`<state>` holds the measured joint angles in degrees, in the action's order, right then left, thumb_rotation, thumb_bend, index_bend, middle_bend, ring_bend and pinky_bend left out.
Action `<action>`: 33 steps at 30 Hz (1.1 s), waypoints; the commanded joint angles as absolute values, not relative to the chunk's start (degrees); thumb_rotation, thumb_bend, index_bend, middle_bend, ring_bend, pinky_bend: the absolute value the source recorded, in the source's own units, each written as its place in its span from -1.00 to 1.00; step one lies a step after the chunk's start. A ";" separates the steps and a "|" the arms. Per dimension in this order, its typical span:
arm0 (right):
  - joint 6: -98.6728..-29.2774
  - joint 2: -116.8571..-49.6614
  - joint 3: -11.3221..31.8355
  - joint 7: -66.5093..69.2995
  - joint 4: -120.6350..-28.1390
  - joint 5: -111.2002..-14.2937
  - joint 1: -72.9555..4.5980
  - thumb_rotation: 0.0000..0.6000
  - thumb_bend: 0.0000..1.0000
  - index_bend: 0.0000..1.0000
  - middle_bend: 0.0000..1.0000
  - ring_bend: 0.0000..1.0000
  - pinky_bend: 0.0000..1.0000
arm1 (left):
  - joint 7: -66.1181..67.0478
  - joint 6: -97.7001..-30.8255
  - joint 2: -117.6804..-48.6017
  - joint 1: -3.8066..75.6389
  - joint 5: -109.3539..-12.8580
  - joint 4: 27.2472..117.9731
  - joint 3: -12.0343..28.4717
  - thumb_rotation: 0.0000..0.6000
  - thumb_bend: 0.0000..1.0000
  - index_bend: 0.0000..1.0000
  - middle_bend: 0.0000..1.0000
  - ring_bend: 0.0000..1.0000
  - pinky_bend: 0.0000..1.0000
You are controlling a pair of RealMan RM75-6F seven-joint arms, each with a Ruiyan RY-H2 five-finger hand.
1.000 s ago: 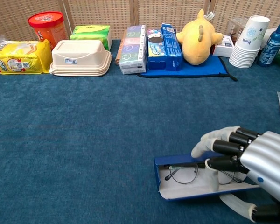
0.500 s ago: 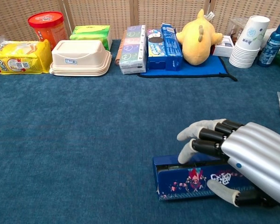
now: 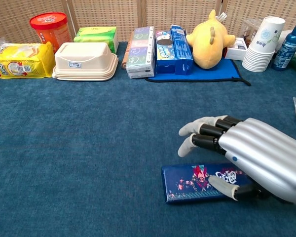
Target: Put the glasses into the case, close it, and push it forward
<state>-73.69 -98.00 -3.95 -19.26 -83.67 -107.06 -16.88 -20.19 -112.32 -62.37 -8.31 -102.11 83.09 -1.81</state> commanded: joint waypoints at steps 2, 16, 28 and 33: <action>-72.59 -98.25 -3.29 -19.68 -83.80 -106.11 -17.60 1.00 -0.31 -0.40 -0.61 -0.67 -0.54 | -20.47 -112.22 -62.50 -8.32 -101.81 82.82 -1.77 1.00 -0.36 -0.73 -0.94 -1.00 -1.00; -68.35 -97.57 -0.99 -23.43 -86.85 -101.77 -20.56 1.00 -0.32 -0.42 -0.62 -0.68 -0.54 | -21.78 -111.49 -62.97 -8.35 -100.71 81.57 -1.74 1.00 -0.36 -0.73 -0.94 -1.00 -1.00; -63.48 -89.55 -2.29 -33.91 -100.68 -96.97 -20.95 1.00 -0.25 -0.81 -0.72 -0.82 -0.61 | -20.94 -110.65 -62.78 -7.57 -101.39 82.52 -1.71 1.00 -0.36 -0.73 -0.94 -1.00 -1.00; -58.81 -86.57 -2.25 -41.17 -105.64 -90.82 -21.68 1.00 -0.27 -1.00 -0.91 -0.98 -0.67 | -20.62 -110.39 -62.74 -7.38 -101.67 82.77 -1.85 1.00 -0.36 -0.73 -0.94 -1.00 -1.00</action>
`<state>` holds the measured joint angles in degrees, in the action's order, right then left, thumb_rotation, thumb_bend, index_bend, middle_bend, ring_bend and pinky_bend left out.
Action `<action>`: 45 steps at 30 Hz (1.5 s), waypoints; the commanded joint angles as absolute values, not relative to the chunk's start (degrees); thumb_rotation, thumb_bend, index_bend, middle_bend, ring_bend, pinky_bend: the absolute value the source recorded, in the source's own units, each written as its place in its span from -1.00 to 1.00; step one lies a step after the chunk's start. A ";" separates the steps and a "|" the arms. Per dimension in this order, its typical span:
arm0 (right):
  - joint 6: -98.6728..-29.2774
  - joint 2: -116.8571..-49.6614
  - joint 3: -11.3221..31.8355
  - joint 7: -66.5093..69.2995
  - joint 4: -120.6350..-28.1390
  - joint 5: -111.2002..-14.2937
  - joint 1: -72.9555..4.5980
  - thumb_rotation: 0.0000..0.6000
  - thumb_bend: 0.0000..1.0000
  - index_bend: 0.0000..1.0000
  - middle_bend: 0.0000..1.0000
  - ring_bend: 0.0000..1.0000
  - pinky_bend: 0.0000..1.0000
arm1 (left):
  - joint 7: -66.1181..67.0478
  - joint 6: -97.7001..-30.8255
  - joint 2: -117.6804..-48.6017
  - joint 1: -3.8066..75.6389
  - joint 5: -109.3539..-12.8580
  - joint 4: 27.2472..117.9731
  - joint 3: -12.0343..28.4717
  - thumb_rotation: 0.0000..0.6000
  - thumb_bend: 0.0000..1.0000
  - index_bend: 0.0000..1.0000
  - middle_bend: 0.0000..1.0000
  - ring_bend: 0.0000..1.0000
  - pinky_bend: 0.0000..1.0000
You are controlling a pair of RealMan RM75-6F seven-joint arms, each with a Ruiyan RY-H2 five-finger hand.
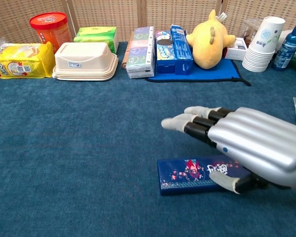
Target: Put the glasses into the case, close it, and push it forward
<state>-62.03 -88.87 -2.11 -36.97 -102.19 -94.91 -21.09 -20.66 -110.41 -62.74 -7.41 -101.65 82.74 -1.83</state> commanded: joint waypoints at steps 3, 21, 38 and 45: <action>-57.09 -85.81 -1.95 -43.73 -107.11 -87.55 -22.28 1.00 -0.30 -1.00 -0.95 -1.00 -0.67 | -20.57 -110.24 -62.75 -7.35 -101.58 82.77 -1.87 1.00 -0.36 -0.73 -0.95 -1.00 -1.00; -55.29 -85.79 -1.46 -50.45 -111.59 -76.96 -25.73 1.00 -0.30 -1.00 -1.00 -1.00 -0.67 | -20.77 -109.30 -63.04 -6.86 -100.93 82.53 -1.76 1.00 -0.36 -0.73 -0.96 -1.00 -1.00; -57.33 -86.67 -3.04 -51.57 -112.18 -73.82 -27.09 1.00 -0.31 -1.00 -1.00 -1.00 -0.67 | -20.89 -108.81 -63.28 -6.26 -101.20 82.46 -1.83 1.00 -0.36 -0.74 -0.97 -1.00 -1.00; -56.16 -88.11 -1.50 -50.80 -109.67 -70.46 -28.87 1.00 -0.31 -1.00 -1.00 -1.00 -0.67 | -21.26 -109.06 -63.24 -6.50 -100.81 82.24 -1.82 1.00 -0.36 -0.74 -0.97 -1.00 -1.00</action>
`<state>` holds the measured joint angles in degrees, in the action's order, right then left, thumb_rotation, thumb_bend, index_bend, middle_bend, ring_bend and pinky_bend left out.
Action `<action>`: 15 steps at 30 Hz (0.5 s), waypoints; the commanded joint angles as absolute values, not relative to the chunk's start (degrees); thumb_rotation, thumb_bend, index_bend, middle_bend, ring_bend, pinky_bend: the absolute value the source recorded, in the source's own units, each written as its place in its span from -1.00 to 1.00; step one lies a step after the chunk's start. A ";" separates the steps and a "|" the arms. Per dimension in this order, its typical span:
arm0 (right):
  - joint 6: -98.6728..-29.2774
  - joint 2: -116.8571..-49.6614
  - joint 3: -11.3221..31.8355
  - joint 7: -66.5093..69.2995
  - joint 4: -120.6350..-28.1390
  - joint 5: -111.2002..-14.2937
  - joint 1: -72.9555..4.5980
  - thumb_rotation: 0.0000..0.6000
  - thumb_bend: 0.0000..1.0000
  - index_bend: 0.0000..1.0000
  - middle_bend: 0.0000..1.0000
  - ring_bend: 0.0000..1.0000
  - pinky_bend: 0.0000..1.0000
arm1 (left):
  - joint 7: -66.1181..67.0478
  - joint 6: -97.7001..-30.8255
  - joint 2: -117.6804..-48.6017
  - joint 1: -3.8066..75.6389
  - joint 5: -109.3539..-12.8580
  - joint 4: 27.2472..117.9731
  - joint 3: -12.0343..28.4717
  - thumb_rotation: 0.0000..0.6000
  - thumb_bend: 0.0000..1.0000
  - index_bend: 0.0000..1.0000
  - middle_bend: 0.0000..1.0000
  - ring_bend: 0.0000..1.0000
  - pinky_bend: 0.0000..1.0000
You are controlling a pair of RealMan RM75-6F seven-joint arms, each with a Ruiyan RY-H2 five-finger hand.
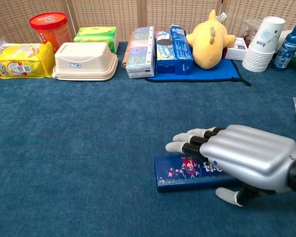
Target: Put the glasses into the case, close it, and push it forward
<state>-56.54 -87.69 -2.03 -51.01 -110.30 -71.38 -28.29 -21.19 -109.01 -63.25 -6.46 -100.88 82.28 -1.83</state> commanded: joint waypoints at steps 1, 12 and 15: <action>-56.05 -88.24 -1.30 -50.70 -109.49 -70.01 -29.07 1.00 -0.31 -1.00 -1.00 -0.99 -0.67 | -21.31 -109.08 -63.23 -6.53 -100.75 82.19 -1.82 1.00 -0.36 -0.74 -0.97 -1.00 -1.00; -54.82 -90.45 2.82 -47.75 -107.06 -62.90 -32.52 1.00 -0.31 -0.32 -0.21 -0.19 -0.12 | -22.27 -108.87 -63.35 -6.59 -100.18 81.56 -1.81 1.00 -0.36 -0.74 -0.97 -1.00 -1.00; -55.56 -90.76 3.59 -45.73 -106.88 -62.60 -32.79 1.00 -0.31 -0.11 -0.07 -0.05 0.03 | -22.70 -108.61 -63.40 -6.56 -99.84 81.30 -1.79 1.00 -0.36 -0.74 -0.97 -1.00 -1.00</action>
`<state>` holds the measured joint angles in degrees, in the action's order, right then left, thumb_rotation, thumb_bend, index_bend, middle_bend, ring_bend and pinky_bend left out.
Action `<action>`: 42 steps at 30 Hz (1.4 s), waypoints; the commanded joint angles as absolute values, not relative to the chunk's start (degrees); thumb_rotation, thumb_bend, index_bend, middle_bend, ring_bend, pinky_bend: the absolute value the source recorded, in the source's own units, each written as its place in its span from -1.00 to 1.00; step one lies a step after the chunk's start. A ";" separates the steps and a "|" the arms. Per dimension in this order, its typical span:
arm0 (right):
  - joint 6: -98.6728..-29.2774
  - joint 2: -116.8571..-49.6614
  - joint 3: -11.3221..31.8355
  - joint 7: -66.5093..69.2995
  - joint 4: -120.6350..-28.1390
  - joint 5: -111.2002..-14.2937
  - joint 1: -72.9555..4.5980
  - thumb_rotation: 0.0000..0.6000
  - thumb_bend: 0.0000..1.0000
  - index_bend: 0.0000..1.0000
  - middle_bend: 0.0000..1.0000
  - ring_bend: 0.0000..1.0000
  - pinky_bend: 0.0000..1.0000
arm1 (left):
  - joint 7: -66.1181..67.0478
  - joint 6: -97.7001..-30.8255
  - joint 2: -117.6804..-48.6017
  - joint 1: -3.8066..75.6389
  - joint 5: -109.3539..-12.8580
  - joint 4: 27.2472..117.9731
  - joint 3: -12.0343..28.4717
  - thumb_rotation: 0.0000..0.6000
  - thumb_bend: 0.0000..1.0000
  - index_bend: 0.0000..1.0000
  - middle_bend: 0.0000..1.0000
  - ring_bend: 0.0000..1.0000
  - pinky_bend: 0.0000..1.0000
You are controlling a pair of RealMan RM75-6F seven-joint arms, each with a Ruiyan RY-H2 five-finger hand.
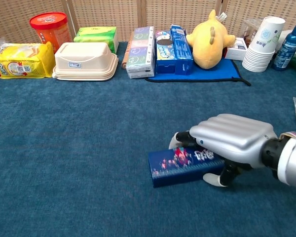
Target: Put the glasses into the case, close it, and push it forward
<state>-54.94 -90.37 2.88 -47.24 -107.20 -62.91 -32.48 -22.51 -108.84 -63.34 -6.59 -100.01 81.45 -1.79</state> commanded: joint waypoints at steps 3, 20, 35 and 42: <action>-56.47 -90.78 4.20 -43.38 -106.33 -63.53 -32.97 1.00 -0.31 -0.06 -0.04 -0.02 0.03 | -22.83 -108.23 -63.55 -6.38 -99.74 81.18 -1.79 1.00 -0.36 -0.74 -0.97 -1.00 -1.00; -55.01 -87.38 12.35 -33.38 -98.42 -60.37 -38.36 1.00 -0.32 -0.07 -0.06 -0.02 -0.04 | -19.75 -105.31 -62.75 -4.97 -98.86 84.83 -1.22 1.00 -0.36 -0.75 -0.97 -1.00 -1.00; -48.92 -84.83 11.71 -31.04 -92.39 -53.77 -43.17 1.00 -0.31 -0.96 -0.70 -0.80 -0.52 | -14.59 -101.17 -62.13 -2.73 -97.89 91.15 -0.29 1.00 -0.36 -0.77 -0.97 -1.00 -1.00; -52.92 -80.55 11.64 -28.43 -97.46 -56.31 -41.55 1.00 -0.32 -1.00 -0.75 -0.85 -0.55 | -12.20 -98.80 -61.32 -1.76 -96.49 93.93 0.17 1.00 -0.36 -0.77 -0.97 -1.00 -1.00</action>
